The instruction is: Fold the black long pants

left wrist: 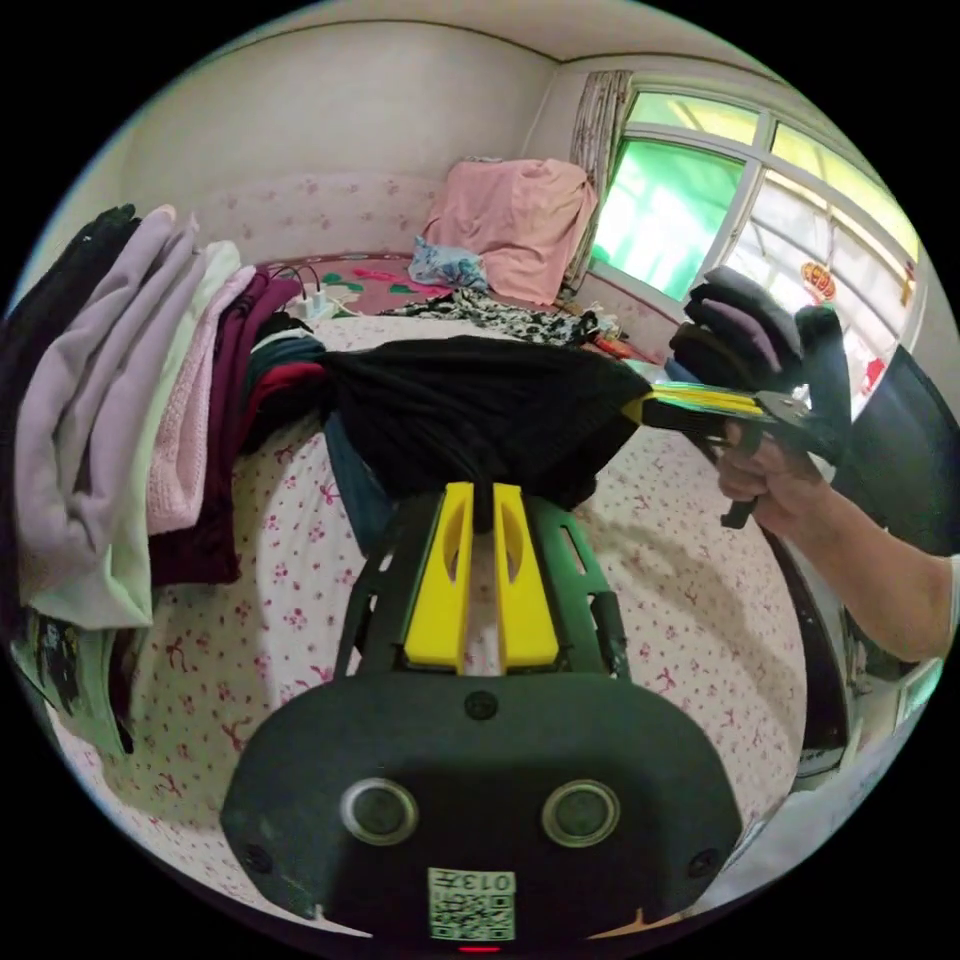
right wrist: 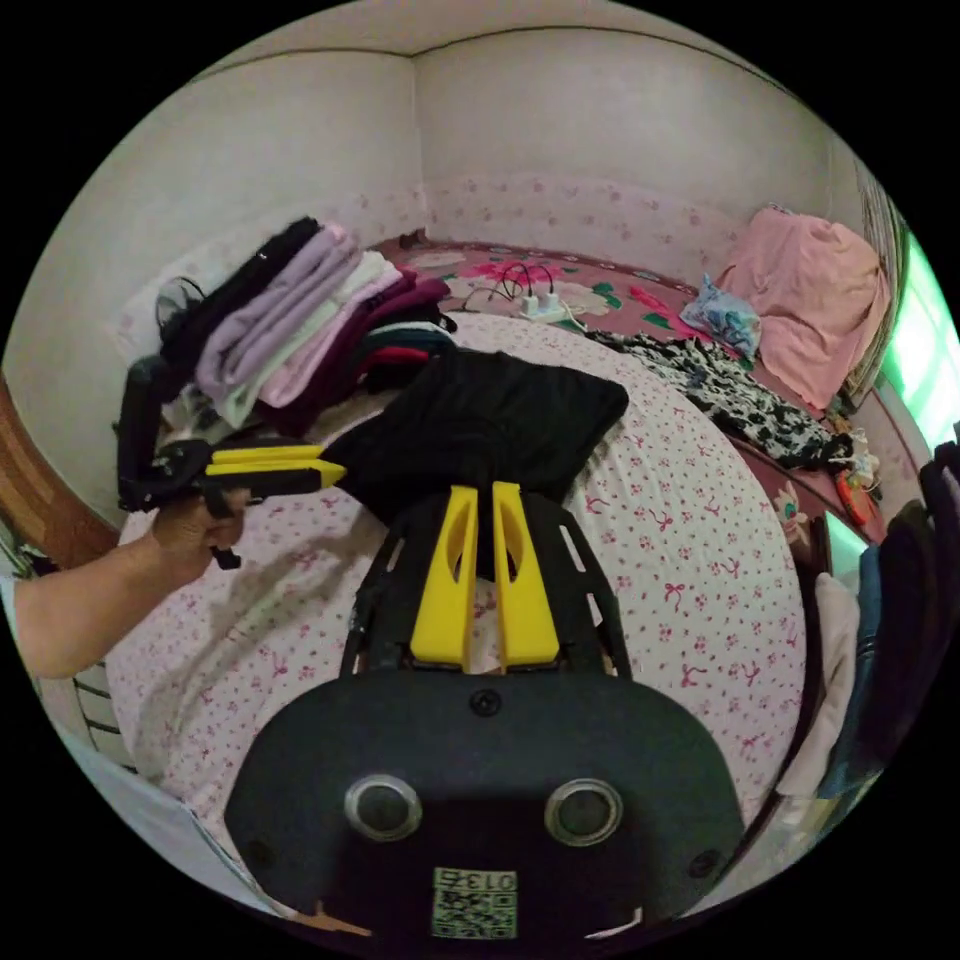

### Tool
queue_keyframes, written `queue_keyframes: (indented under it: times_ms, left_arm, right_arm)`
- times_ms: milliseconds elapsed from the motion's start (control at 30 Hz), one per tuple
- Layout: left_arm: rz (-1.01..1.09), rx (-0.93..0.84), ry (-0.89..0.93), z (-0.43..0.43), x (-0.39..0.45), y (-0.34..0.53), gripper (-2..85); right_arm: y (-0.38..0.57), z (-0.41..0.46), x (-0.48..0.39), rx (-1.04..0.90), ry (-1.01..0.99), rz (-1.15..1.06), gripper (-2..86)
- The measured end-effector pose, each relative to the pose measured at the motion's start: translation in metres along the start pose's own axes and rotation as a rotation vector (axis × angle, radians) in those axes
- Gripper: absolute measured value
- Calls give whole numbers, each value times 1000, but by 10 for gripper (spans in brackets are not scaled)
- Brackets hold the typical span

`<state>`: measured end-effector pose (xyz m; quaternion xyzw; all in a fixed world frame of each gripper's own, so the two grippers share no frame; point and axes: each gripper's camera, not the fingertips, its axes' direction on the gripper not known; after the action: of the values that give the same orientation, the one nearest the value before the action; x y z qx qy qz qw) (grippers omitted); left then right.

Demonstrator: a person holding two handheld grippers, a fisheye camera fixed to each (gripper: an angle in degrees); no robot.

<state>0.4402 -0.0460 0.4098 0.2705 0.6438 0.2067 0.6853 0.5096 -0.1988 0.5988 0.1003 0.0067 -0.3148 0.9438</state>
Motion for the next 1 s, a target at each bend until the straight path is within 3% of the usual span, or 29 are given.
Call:
queue_keyframes:
  times_ms: [233,567,733,833,900,1000]
  left_arm:
    - [129,-34,256,-106,105,82,22]
    - [172,-290,439,-223,304,201,30]
    - [66,-286,368,-258,352,221,49]
    - [16,-181,256,-297,359,224,62]
    - [32,-143,97,-316,365,224,84]
    - [42,-182,45,-311,376,216,121]
  right_arm:
    - [113,-102,-1,209,-392,39,22]
    - [257,-162,-39,68,-547,150,28]
    - [277,-171,-102,-88,-467,60,58]
    - [292,-177,-125,-146,-525,19,77]
    - [308,-181,-129,-157,-555,35,81]
    - [341,-193,-121,-139,-569,125,76]
